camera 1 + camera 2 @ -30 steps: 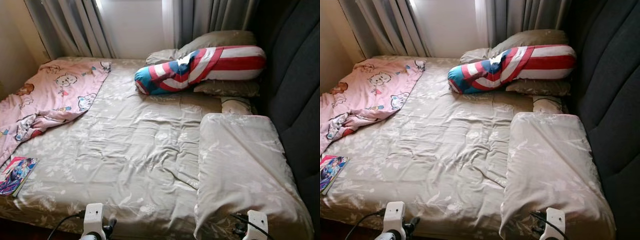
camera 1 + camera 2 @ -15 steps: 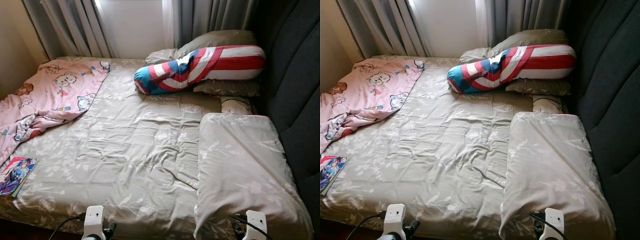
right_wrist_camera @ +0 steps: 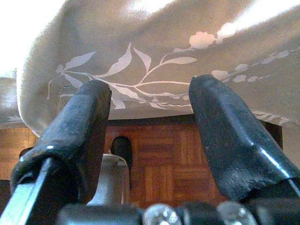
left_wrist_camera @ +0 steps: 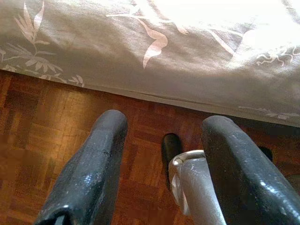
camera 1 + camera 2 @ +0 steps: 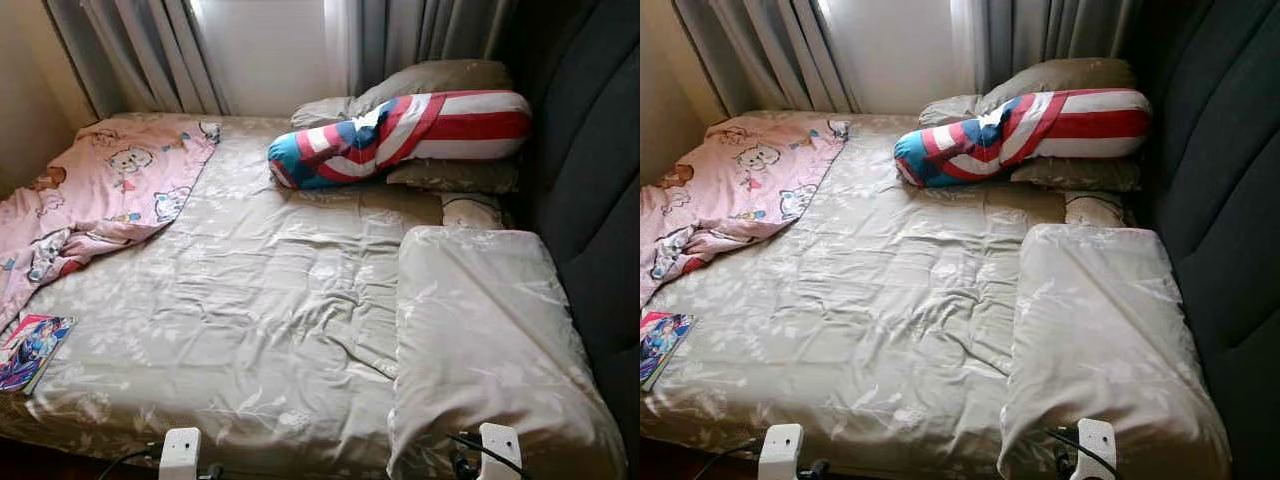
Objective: Clean up the room
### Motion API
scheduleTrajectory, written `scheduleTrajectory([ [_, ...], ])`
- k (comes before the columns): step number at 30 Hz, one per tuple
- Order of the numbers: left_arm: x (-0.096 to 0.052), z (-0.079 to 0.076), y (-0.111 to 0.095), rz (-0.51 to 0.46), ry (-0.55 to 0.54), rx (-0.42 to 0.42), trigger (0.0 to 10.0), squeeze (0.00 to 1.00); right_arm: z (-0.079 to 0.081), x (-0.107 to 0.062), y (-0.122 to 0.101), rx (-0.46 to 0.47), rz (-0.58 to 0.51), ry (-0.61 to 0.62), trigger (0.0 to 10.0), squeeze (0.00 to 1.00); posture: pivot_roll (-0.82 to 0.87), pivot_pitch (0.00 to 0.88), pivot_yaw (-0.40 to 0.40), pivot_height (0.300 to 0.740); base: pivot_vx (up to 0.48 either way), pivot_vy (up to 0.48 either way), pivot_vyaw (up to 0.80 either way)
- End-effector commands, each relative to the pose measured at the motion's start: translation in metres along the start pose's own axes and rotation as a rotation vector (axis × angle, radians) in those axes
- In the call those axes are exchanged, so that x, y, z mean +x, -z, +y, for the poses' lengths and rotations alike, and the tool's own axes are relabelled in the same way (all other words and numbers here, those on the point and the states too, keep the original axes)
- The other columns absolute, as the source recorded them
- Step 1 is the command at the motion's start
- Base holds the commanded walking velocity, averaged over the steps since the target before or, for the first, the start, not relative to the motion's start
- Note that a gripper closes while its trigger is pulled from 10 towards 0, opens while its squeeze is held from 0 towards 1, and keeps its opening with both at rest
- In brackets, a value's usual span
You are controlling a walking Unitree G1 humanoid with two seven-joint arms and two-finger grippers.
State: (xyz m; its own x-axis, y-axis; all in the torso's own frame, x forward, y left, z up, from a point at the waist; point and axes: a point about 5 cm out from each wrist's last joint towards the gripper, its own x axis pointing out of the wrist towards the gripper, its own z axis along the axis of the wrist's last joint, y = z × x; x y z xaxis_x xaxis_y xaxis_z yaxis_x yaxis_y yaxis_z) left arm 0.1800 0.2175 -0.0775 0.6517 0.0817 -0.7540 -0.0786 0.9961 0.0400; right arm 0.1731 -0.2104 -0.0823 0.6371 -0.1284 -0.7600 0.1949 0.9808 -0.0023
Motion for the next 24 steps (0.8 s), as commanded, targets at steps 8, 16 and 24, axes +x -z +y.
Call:
scheduleTrajectory([
  [8,-0.003,0.005,0.011,0.052,-0.006,-0.013,10.0,0.00,0.004,0.000,0.003,-0.020,0.019,-0.018,10.0,0.00,-0.06,0.000,0.036,0.740,0.000,0.000,0.00],
  [16,-0.005,0.015,0.012,0.056,-0.019,-0.024,10.0,0.00,0.005,-0.001,0.005,-0.041,0.022,-0.019,10.0,0.00,-0.04,0.000,0.036,0.740,0.000,0.000,0.56],
  [24,-0.005,0.018,0.010,0.053,-0.023,-0.022,10.0,0.00,0.006,-0.001,0.005,-0.011,0.017,-0.015,10.0,0.00,-0.04,0.000,0.037,0.740,0.000,0.067,0.00],
])
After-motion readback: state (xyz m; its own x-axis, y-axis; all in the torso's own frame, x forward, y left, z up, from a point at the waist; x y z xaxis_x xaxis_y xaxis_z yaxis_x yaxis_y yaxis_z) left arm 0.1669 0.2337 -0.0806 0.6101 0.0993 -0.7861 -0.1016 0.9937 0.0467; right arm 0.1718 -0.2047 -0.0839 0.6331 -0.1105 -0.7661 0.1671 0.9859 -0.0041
